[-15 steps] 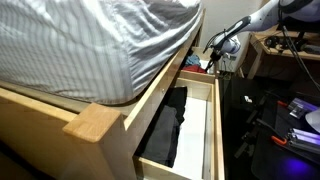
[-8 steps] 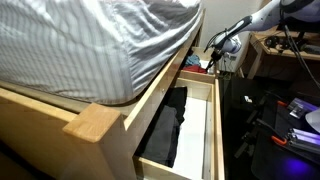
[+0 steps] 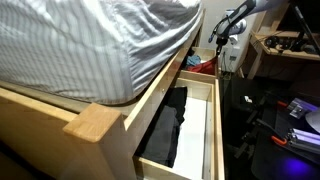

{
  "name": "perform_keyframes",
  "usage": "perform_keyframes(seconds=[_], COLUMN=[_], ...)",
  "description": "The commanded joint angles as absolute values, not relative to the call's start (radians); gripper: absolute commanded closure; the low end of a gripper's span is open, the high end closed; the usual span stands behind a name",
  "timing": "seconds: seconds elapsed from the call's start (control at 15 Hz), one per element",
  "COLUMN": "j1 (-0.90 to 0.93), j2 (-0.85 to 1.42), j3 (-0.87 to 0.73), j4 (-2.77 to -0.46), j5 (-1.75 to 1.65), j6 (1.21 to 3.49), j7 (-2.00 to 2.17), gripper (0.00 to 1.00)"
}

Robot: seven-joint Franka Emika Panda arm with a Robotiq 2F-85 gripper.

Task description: Remove the red shirt from the right drawer and put it in the left drawer

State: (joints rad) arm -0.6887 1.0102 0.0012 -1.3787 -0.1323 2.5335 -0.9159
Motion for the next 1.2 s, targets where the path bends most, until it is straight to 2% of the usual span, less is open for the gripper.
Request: perform_keyframes(seconds=[0.0,0.27,0.33,0.73,1.13], j1=[-0.657,-0.622,-0.618,-0.671,-0.671], j2=[0.848,0.818,0.811,0.594,0.408], j3=[-0.04,-0.074,-0.079,0.015,0.042], j4=[-1.451,-1.395,-1.397,-1.611,-1.759], j5=[-0.186,-0.169,-0.162,-0.03,0.333], j6=[2.28,1.992,1.98,2.173,2.272], j7=[-0.945,-1.061,-1.077,-1.15,-1.386], gripper=[1.0,1.0,1.0,1.0,1.0])
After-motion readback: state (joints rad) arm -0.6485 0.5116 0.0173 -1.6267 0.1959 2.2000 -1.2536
